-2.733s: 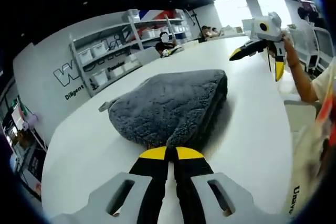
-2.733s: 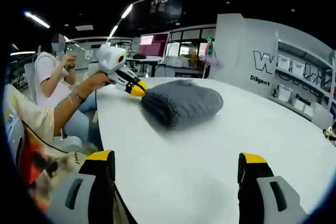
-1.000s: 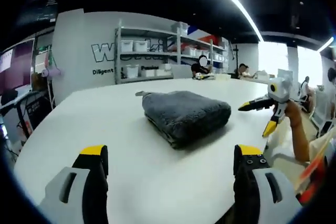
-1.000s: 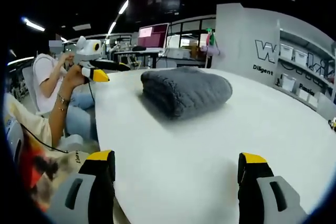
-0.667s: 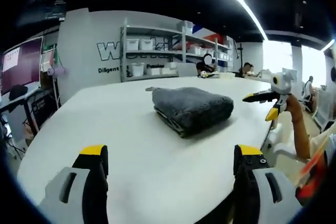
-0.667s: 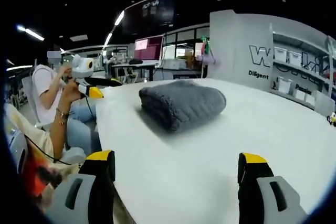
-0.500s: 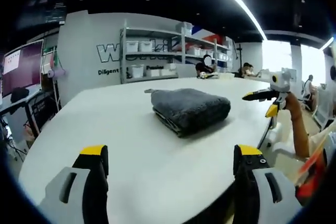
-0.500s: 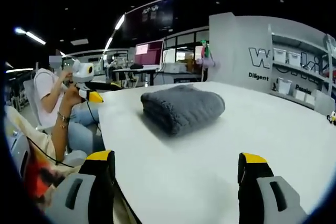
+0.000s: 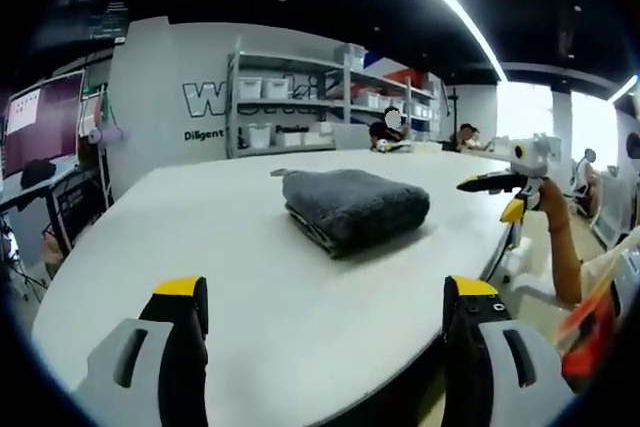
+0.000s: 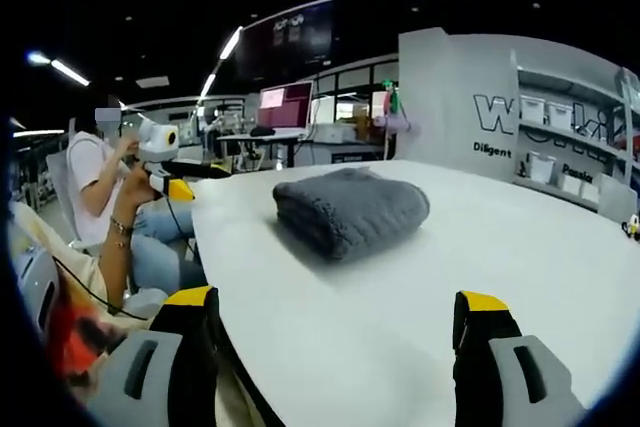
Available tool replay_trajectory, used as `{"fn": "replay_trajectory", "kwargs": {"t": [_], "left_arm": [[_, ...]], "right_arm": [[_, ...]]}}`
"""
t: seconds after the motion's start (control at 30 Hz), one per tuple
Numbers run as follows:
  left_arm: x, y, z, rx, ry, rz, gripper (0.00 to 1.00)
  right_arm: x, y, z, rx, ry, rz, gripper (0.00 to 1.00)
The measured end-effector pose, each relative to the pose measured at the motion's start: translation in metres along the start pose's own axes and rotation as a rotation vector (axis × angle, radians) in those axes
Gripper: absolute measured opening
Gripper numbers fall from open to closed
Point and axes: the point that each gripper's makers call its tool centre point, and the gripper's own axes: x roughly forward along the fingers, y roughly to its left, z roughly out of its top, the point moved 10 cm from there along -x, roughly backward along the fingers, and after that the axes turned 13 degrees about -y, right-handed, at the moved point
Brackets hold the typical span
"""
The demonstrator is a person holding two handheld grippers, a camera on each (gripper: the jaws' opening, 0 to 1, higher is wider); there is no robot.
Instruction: Fold the towel on the table until its edges align and the towel forms a compact rectangular stack.
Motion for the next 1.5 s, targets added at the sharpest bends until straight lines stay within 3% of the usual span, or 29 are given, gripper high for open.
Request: {"fn": "replay_trajectory", "kwargs": {"t": [0.4, 0.6, 0.87, 1.0, 1.5], "left_arm": [[-0.002, 0.004, 0.0, -0.026, -0.012, 0.011, 0.95], [0.003, 0.006, -0.007, -0.033, 0.02, -0.004, 0.95], [0.004, 0.01, -0.01, -0.059, 0.025, -0.003, 0.95], [0.006, 0.005, -0.01, -0.058, 0.026, -0.013, 0.95], [0.002, 0.007, -0.011, -0.066, 0.021, -0.015, 0.95]], "right_arm": [[-0.003, -0.004, 0.0, 0.003, 0.004, -0.009, 0.99], [-0.004, -0.006, 0.002, 0.01, -0.011, -0.033, 0.99], [-0.006, -0.009, -0.007, -0.011, 0.037, -0.023, 0.99], [-0.012, -0.015, -0.002, -0.004, 0.012, -0.048, 0.99], [-0.008, -0.009, -0.004, -0.017, 0.021, -0.022, 0.99]]}}
